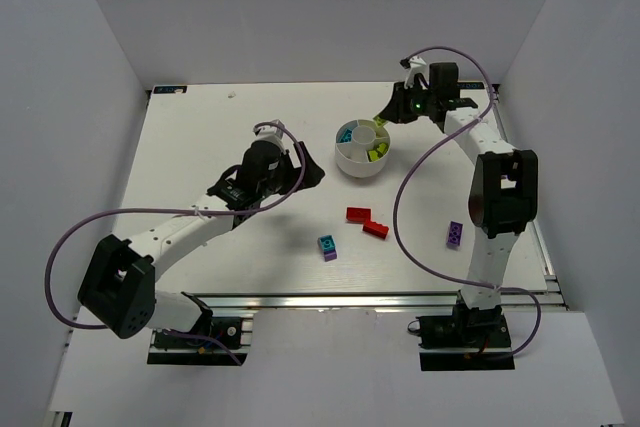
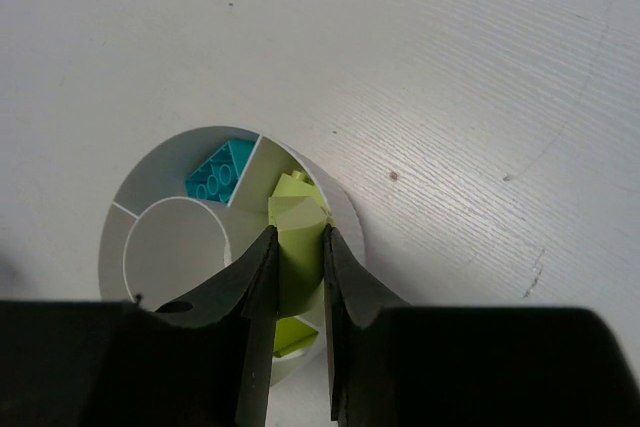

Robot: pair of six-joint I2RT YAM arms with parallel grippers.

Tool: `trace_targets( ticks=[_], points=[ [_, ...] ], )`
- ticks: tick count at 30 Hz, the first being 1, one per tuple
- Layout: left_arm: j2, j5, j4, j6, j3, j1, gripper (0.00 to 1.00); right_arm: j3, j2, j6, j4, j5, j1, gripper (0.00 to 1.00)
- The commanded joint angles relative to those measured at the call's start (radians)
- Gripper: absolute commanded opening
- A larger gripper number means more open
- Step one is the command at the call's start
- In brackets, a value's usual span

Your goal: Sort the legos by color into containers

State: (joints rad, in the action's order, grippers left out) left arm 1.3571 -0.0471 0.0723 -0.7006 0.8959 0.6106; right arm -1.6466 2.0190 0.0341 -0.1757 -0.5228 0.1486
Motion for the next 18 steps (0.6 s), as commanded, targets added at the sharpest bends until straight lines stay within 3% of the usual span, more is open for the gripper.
trace_targets(
  ticks=[1, 8, 12, 18],
  points=[
    [-0.050, 0.020, 0.004, -0.010, -0.014, -0.006, 0.98, -0.045, -0.002, 0.013, 0.048, 0.006, 0.011, 0.00],
    [-0.056, 0.035, -0.002, -0.014, -0.035, -0.008, 0.98, -0.047, 0.015, 0.032, 0.032, 0.014, 0.023, 0.00],
    [-0.067, 0.038, 0.006, -0.014, -0.041, -0.008, 0.98, -0.035, 0.020, 0.050, 0.010, 0.015, 0.034, 0.10],
    [-0.085, 0.044, 0.014, -0.017, -0.063, -0.008, 0.98, -0.015, 0.009, 0.058, 0.001, 0.003, 0.039, 0.12]
  ],
)
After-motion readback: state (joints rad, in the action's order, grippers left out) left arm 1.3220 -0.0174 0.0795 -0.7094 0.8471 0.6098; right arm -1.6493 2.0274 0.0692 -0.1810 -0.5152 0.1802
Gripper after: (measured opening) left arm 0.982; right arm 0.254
